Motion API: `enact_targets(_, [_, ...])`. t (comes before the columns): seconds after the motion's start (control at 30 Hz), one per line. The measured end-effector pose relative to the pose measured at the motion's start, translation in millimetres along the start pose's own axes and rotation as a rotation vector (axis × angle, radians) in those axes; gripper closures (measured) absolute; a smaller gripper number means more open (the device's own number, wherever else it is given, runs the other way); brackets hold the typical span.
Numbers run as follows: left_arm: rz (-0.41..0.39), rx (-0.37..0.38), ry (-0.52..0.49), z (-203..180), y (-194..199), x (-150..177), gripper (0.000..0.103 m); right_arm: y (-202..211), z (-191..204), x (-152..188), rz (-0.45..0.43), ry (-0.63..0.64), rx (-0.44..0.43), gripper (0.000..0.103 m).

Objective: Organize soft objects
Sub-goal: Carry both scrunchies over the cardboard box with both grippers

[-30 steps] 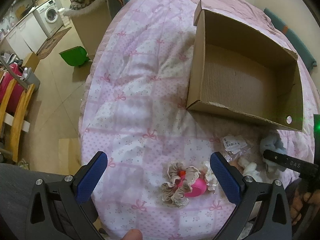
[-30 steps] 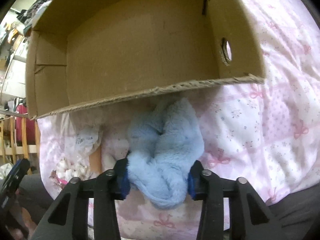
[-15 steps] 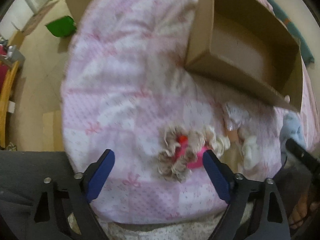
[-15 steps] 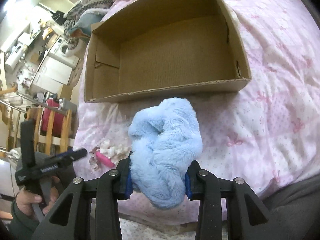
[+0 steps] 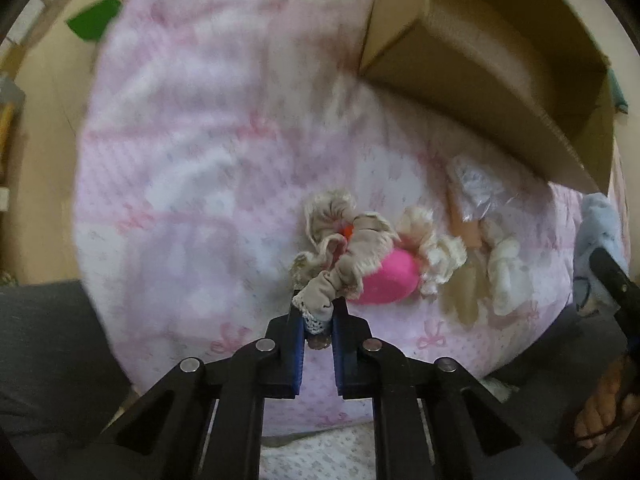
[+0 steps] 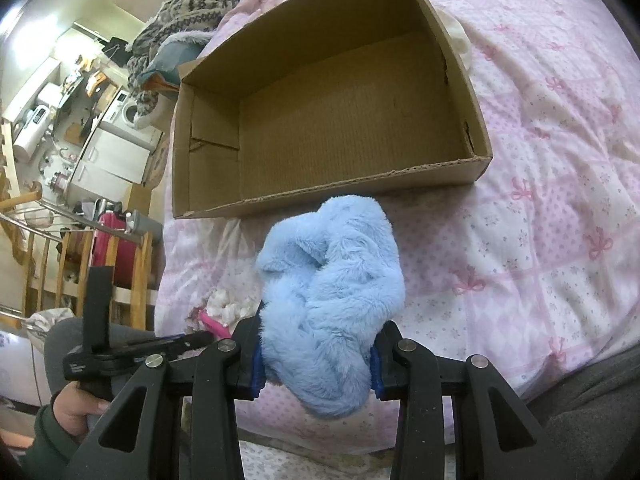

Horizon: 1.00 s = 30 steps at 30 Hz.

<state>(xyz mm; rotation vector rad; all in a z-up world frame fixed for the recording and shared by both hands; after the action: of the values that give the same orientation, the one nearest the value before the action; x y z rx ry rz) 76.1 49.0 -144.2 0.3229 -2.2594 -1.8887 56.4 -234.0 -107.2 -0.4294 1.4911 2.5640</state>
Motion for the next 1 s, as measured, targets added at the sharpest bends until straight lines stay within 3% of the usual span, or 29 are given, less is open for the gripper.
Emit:
enact_targets(0.33, [-0.358,-0.119,-0.042,-5,61,-9,0.093,10,11,1,-0.045,0.063,-0.025,0.063])
enact_targets(0.47, [-0.402,-0.117,-0.053,-13,68,-12,0.093,13,17,2,-0.057,0.090,-0.020,0.063])
enact_targets(1.0, [-0.447,-0.062,-0.090,-37,86,-15,0.093,23,26,0,-0.106,0.111,-0.012,0.063])
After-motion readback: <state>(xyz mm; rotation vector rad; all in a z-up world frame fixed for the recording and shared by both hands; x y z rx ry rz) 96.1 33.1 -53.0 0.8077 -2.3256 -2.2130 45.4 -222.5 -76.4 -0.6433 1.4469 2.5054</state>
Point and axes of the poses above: each gripper's, at about its wrist camera, not at the fingertips, and y roughly against the way its jaws point, z to its left, x to its underside, the point moved 4 cm from there along -y, roughly the way its jaws point, and after that the axes turned 8 degrees about y, right-handed, at the moved point
